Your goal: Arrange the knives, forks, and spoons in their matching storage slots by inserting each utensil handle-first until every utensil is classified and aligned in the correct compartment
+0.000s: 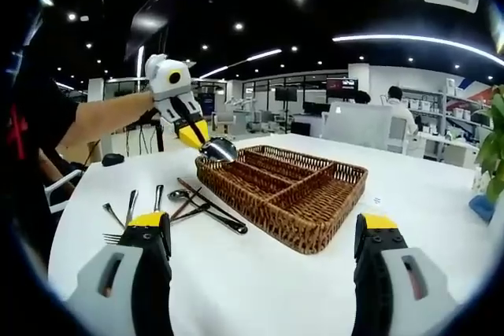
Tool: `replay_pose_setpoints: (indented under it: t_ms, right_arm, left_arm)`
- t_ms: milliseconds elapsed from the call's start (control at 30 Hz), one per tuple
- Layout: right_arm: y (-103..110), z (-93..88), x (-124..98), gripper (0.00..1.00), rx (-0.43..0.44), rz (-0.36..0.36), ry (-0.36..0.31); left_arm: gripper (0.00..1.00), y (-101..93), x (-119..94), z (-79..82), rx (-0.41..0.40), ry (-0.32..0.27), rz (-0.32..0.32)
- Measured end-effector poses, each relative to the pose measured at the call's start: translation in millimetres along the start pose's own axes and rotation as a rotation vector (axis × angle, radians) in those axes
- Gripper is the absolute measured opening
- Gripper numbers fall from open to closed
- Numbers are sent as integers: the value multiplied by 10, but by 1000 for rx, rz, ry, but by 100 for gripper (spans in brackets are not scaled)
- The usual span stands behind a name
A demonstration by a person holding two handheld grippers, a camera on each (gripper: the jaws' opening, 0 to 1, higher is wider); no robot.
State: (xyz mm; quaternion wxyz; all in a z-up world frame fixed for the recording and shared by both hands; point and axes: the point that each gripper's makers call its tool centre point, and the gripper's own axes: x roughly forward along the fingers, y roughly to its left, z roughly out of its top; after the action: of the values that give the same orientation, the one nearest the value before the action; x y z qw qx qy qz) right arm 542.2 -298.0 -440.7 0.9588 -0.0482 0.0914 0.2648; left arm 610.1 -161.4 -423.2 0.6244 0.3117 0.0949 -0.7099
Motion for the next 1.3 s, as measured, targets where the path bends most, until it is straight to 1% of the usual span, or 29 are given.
replay_pose_setpoints:
  t_ms: [67, 133, 267, 300, 367, 467, 500, 533, 567, 633, 700, 767, 867, 967, 1100, 1300]
  right_arm:
    - [-7, 2, -3, 99, 1, -3, -1]
    - [-31, 11, 1, 99, 19, -12, -8]
    - [-53, -33, 10, 100, 22, -17, 10]
    - [-52, -30, 10, 100, 19, -18, 10]
    - [-50, -14, 6, 99, 20, -18, 4]
    - [-55, 2, 2, 100, 21, -19, -3]
    - [-61, 3, 2, 100, 20, -22, -6]
    - [-77, -10, 2, 100, 25, -26, -1]
    - [-84, -33, 3, 100, 37, -26, 7]
    - [-81, -49, 4, 100, 44, -20, 13]
    - [-74, -55, 7, 100, 54, -18, 14]
    - [-77, -61, 15, 99, 46, -22, 14]
    - [-64, -71, 22, 99, 37, -18, 19]
    - [-59, -72, 30, 99, 35, -19, 18]
    - [-77, -94, 33, 99, 34, -26, 23]
    - [-63, -106, 42, 99, 22, -25, 29]
  left_arm:
    - [0, 23, 22, -11, 2, -5, -4]
    - [0, 55, 40, -24, -2, -6, -3]
    - [0, 128, 53, -54, -22, -4, 1]
    - [0, 123, 49, -45, -89, -15, -12]
    - [0, 179, 39, -24, -68, -32, -13]
    - [0, 272, 57, -77, -62, -5, 0]
    - [0, 283, 58, -82, -65, -5, -6]
    - [0, 290, 58, -78, -70, -11, -12]
    - [0, 330, 63, -63, -68, -25, 0]
    - [0, 380, 73, -80, -67, -24, 8]
    - [0, 417, 99, -121, -57, -14, 7]
    - [0, 465, 118, -206, -24, 25, 12]
    - [0, 532, 139, -203, -41, 4, 2]
    - [0, 607, 167, -224, -33, 7, 6]
    - [0, 699, 166, -273, -64, 16, 4]
    - [1, 856, 180, -317, -48, 28, 8]
